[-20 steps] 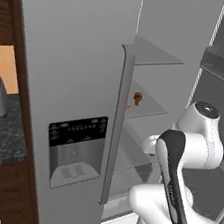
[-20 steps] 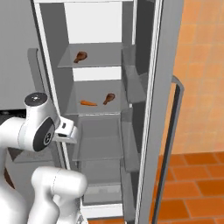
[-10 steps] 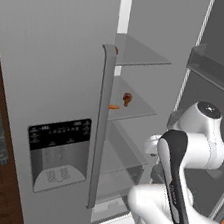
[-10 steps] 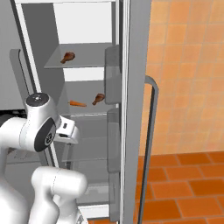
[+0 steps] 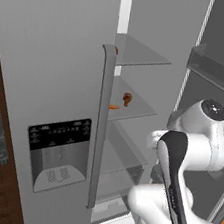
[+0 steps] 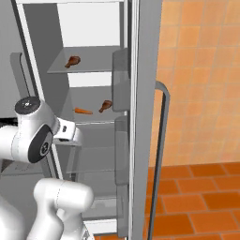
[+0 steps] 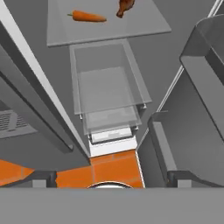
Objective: Place one carrot and one chicken drumstick in each tupperware on the nearby counter, to pack two identical lunches.
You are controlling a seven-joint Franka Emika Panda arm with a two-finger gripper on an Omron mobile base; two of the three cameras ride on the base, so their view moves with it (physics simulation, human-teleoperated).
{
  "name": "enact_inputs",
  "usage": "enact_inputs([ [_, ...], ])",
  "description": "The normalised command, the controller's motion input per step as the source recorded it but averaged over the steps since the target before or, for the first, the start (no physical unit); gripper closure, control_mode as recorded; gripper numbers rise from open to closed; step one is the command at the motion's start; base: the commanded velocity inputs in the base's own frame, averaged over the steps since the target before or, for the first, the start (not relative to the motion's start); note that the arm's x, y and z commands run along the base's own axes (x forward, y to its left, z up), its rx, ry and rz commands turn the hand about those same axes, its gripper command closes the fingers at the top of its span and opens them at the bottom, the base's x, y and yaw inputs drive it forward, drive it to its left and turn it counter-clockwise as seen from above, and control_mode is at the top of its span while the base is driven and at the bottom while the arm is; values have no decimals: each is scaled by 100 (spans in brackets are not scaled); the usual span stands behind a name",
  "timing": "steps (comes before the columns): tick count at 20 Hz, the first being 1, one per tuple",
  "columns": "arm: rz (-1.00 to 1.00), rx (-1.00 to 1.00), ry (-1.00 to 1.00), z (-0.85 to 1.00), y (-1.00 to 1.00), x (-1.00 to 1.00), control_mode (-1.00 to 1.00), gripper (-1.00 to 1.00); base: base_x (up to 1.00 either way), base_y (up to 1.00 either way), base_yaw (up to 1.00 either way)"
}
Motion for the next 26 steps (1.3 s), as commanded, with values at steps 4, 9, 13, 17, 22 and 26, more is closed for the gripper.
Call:
enact_inputs([
  [4,5,0,-28,38,-1,74,-100,-100,0,0,0],
  [9,7,17,0,41,-27,100,-100,-100,0,0,0],
  [13,0,5,3,5,2,100,-100,-100,0,0,0],
  [17,-2,0,21,-1,3,100,-100,-100,0,0,0],
  [22,-1,0,18,-4,11,100,-100,-100,0,0,0],
  [26,0,-7,5,-48,29,90,-100,-100,0,0,0],
])
